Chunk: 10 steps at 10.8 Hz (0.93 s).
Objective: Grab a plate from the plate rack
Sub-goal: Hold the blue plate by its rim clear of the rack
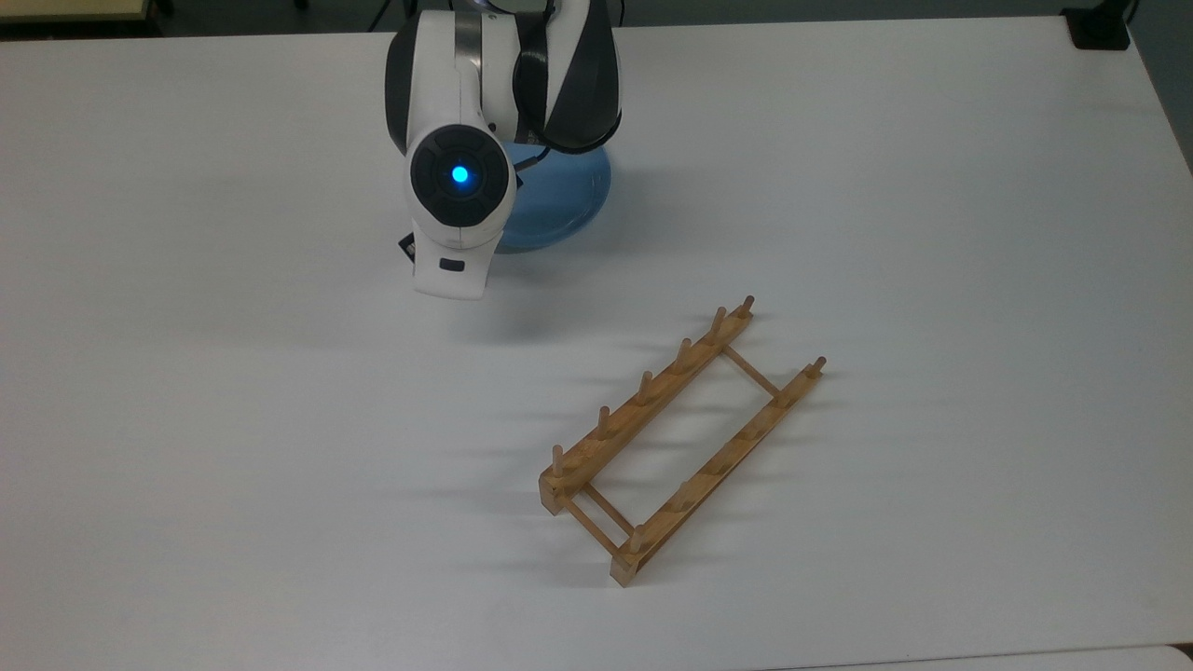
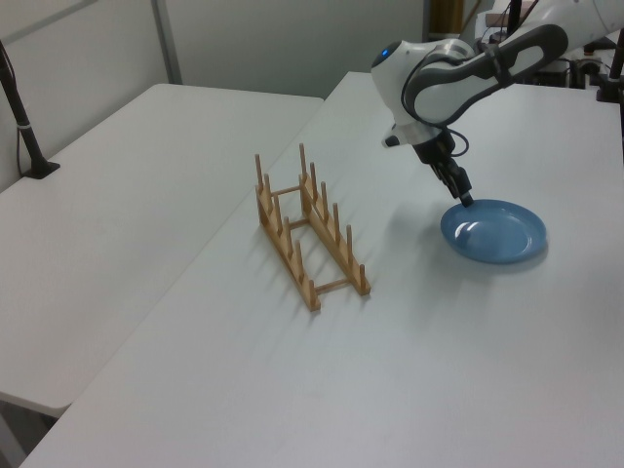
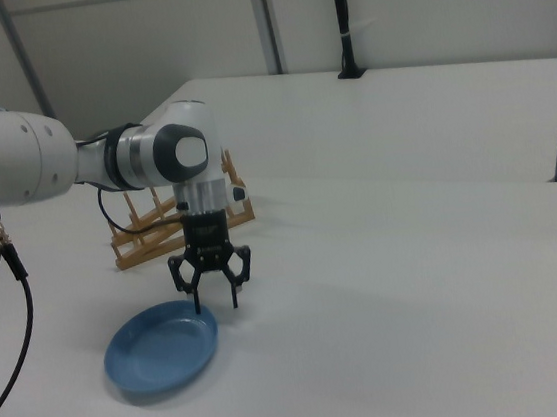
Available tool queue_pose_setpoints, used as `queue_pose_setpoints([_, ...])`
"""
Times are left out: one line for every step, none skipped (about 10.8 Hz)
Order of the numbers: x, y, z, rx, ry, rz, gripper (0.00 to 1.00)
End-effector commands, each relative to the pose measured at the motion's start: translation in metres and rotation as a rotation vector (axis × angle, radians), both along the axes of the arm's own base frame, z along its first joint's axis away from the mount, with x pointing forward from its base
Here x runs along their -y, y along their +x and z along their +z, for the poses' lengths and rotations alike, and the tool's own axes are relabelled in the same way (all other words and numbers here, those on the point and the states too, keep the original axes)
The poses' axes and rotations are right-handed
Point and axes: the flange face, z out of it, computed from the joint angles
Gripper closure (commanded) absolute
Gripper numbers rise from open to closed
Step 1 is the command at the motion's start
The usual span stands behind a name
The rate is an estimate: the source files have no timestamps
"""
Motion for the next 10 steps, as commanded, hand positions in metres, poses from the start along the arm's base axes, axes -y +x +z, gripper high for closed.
queue_pose_setpoints([0.003, 0.006, 0.05, 0.113, -0.105, -0.124, 0.0])
queue_pose_setpoints([0.004, 0.005, 0.071, 0.156, -0.123, -0.167, 0.0])
queue_pose_setpoints([0.004, 0.002, 0.096, 0.206, -0.142, -0.225, 0.0])
queue_pose_setpoints([0.003, -0.002, 0.121, 0.254, -0.154, -0.28, 0.0])
queue_pose_setpoints([0.003, -0.007, 0.144, 0.295, -0.165, -0.341, 0.0])
queue_pose_setpoints([0.002, -0.012, 0.165, 0.34, -0.177, -0.427, 0.0])
queue_pose_setpoints([0.001, -0.017, 0.185, 0.388, -0.195, -0.529, 0.0])
queue_pose_setpoints([-0.001, -0.023, 0.207, 0.441, -0.21, -0.638, 0.0])
queue_pose_setpoints([-0.002, -0.032, 0.23, 0.483, -0.209, -0.713, 0.0])
queue_pose_setpoints([-0.004, -0.04, 0.247, 0.505, -0.19, -0.744, 0.0])
